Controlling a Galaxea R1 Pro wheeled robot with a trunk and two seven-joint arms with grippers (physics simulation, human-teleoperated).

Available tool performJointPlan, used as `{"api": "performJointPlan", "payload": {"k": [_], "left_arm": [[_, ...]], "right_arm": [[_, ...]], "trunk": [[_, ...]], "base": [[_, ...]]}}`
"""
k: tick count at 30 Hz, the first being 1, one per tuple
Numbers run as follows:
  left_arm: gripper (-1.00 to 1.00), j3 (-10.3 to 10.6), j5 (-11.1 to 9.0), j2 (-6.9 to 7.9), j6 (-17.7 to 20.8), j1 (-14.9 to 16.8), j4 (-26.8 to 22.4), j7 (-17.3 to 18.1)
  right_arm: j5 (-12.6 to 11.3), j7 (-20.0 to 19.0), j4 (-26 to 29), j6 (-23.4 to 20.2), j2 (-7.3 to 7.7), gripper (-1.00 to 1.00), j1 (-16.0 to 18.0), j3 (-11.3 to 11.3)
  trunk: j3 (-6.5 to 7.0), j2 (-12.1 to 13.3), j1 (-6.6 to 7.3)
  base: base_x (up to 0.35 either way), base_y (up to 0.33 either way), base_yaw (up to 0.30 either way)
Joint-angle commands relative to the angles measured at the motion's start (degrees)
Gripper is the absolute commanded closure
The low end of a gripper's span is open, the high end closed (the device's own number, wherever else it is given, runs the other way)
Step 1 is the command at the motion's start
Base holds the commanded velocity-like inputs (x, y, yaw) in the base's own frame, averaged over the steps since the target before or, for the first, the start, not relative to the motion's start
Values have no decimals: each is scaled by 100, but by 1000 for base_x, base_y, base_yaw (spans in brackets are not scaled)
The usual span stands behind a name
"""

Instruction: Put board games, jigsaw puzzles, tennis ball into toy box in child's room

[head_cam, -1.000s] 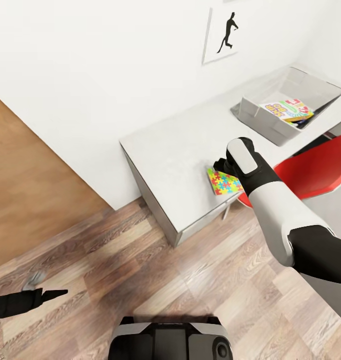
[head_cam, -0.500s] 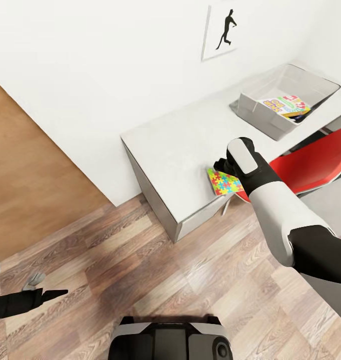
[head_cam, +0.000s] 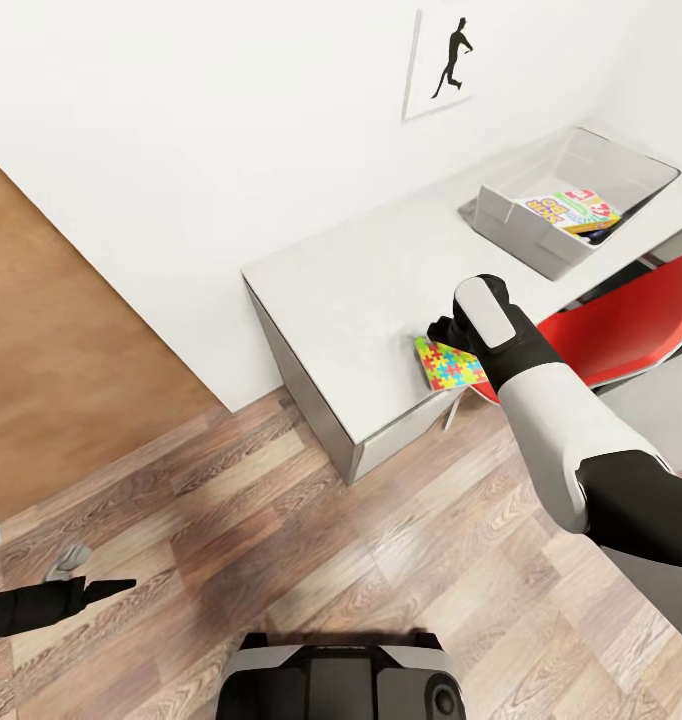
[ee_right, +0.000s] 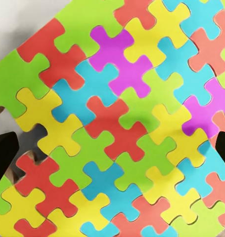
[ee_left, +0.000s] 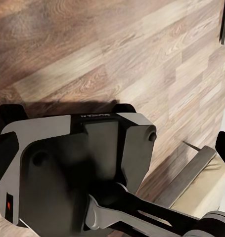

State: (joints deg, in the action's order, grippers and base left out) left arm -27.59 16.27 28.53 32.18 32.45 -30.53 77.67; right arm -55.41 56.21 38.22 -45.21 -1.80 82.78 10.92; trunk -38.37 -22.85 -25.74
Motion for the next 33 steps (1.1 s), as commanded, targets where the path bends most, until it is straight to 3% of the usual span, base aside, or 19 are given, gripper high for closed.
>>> {"api": "performJointPlan", "payload": {"k": [1, 18, 24, 33], "left_arm": [[-100, -36, 60, -5, 60, 6, -5, 49], [-100, -36, 60, -13, 53, 3, -5, 47], [-100, -35, 60, -7, 52, 6, -5, 47], [-100, -36, 56, -9, 52, 7, -5, 47]], "right_arm": [[-110, 46, -368, -6, 4, -100, 2, 18], [-110, 25, -308, -2, 19, -100, 7, -9], [-106, 58, 391, -264, 21, -100, 2, -11], [-105, 73, 894, -508, 15, -100, 9, -17]], "trunk": [[-8, -7, -5], [-8, -7, -5], [-8, -7, -5], [-8, -7, -5]], "base": [[-4, 0, 0], [0, 0, 0], [0, 0, 0], [0, 0, 0]]}}
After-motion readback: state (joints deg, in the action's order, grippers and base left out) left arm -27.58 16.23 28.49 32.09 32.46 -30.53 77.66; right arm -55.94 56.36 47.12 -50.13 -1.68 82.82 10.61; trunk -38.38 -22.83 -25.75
